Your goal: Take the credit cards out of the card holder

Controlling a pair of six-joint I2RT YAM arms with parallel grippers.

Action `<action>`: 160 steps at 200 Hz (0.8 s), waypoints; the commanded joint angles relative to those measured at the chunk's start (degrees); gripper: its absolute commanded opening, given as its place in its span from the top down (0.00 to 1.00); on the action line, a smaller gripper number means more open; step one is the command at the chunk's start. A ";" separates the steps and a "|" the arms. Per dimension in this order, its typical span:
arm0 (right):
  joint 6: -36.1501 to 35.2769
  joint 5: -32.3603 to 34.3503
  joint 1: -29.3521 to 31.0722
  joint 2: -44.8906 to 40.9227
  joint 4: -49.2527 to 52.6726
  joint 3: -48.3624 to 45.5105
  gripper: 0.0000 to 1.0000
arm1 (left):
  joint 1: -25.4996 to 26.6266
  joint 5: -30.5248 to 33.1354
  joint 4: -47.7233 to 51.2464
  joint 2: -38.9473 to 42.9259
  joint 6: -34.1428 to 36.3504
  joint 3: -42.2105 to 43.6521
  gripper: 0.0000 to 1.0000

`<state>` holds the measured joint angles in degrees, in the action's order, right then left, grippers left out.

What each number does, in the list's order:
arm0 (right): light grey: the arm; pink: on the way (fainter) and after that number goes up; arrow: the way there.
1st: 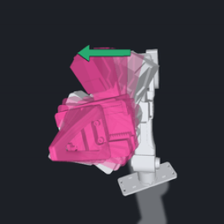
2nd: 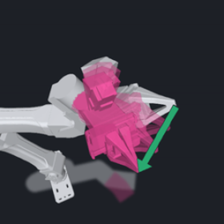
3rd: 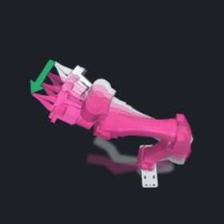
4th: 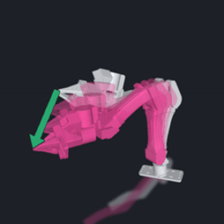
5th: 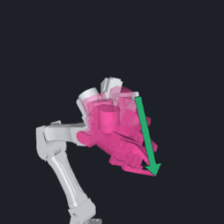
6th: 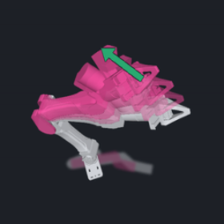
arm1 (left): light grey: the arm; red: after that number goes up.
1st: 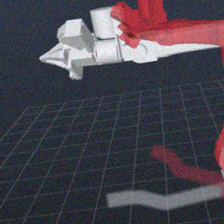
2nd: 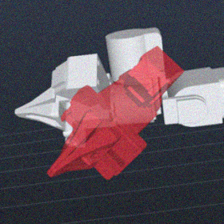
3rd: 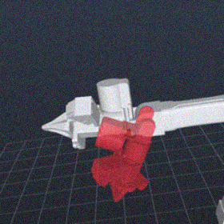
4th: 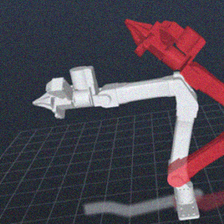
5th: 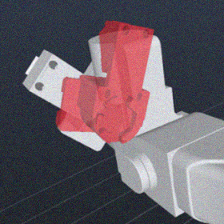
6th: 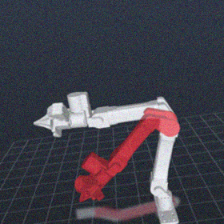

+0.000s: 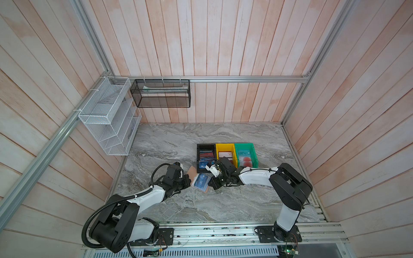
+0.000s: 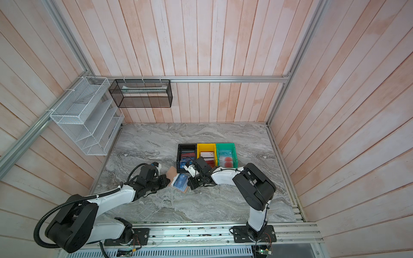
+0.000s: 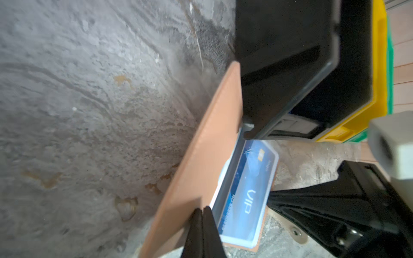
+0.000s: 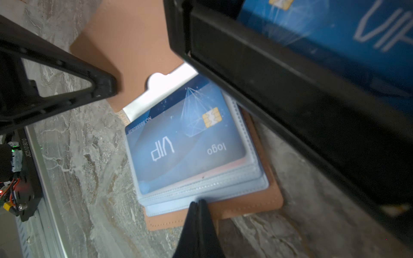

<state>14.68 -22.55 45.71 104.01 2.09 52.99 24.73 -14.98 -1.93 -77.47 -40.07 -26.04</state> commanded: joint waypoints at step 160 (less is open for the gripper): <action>-1.87 12.74 -7.04 5.77 13.22 -0.84 1.00 | 2.13 -3.53 -8.99 -1.25 -6.51 8.37 1.00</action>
<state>13.87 -22.48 40.73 104.77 4.58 54.83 25.58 -18.96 -11.49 -79.68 -43.53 -21.28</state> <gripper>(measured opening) 0.047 0.051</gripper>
